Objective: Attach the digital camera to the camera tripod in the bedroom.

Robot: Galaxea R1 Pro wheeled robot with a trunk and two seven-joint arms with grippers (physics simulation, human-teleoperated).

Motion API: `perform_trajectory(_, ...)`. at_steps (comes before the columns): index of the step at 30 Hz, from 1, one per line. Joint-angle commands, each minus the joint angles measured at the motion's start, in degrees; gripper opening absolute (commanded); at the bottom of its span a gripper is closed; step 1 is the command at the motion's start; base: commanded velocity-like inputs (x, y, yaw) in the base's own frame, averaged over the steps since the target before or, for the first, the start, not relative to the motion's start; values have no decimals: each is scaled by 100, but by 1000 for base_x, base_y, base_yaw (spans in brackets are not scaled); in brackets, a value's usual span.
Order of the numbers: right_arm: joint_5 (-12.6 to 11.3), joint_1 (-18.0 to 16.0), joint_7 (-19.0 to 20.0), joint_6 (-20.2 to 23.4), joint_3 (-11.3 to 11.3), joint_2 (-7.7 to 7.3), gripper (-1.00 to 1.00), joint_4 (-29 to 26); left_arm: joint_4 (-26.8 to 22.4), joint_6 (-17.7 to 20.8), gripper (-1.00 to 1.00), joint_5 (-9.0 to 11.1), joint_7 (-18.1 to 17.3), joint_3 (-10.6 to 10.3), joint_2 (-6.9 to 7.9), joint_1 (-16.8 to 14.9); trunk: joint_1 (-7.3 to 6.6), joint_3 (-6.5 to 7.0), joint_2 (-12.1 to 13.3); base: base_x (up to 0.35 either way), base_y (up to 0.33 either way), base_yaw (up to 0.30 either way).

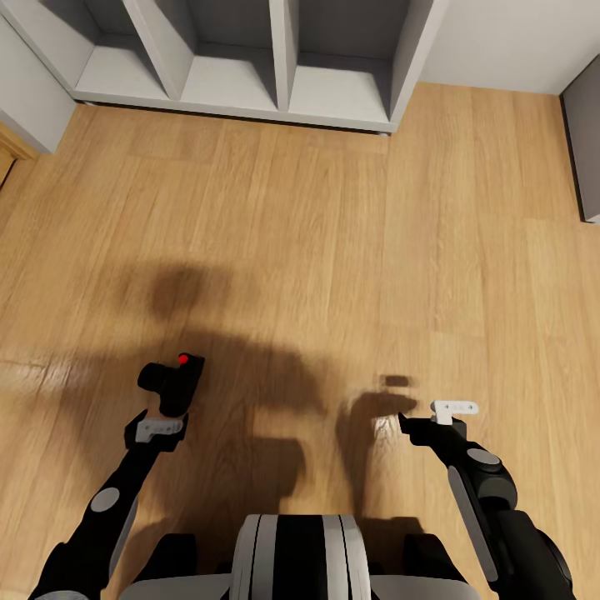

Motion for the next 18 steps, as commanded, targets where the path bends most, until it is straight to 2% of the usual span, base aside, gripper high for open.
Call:
perform_trajectory(1, -17, -2, -30, 28, 6, -2, 100, -6, 2, -26, 100, -50, -27, 23, -4, -14, -1, -2, -1, 0, 0, 0)
perform_trajectory(11, -17, -2, -30, 28, 6, -2, 100, -6, 151, -26, 100, -47, -20, 25, -44, -273, -1, -2, -1, 0, 0, 0)
perform_trajectory(18, -17, -4, -30, 28, 6, -1, 100, -6, 243, -15, 100, -57, -20, 18, -156, -379, -1, -2, -1, 0, 0, 0)
